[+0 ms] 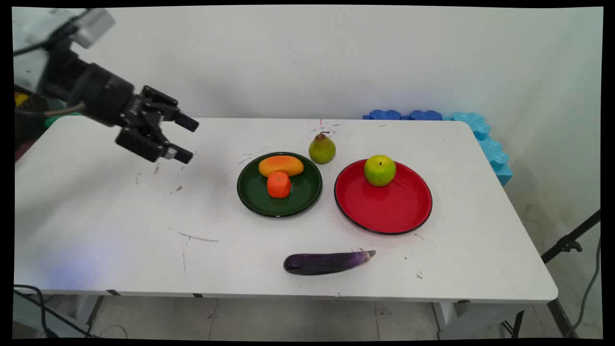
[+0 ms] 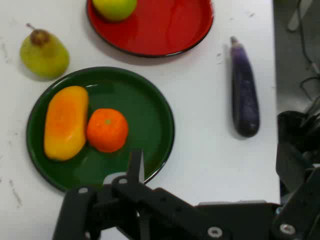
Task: Pick up the mandarin from the green plate
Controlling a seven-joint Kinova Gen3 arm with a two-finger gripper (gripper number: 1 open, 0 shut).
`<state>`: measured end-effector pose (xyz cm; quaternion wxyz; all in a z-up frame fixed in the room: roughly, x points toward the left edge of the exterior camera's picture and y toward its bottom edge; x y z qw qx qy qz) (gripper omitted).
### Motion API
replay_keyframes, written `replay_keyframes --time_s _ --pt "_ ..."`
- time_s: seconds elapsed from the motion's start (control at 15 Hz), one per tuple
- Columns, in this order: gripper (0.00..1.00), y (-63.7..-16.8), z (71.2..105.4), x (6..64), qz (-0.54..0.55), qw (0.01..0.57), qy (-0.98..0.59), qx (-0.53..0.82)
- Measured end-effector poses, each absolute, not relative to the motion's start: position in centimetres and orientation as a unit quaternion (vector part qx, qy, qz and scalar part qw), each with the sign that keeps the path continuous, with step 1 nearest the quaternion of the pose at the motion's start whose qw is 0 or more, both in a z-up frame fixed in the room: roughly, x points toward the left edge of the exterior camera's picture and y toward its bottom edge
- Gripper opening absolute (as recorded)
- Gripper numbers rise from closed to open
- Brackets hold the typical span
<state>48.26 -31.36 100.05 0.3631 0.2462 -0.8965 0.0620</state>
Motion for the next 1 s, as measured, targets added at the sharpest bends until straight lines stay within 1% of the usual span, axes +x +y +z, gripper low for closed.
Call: replay_keyframes --time_s 0.33,0.47,0.8,1.0 --pt "1.0 -35.1 100.4 43.4 0.072 0.318 -0.91 0.257" --pt "1.0 -36.8 99.9 41.1 0.078 0.296 -0.917 0.257" --pt "1.0 -40.7 97.1 36.6 0.089 0.244 -0.932 0.254" --pt "1.0 -43.4 94.0 34.0 0.089 0.207 -0.941 0.253"
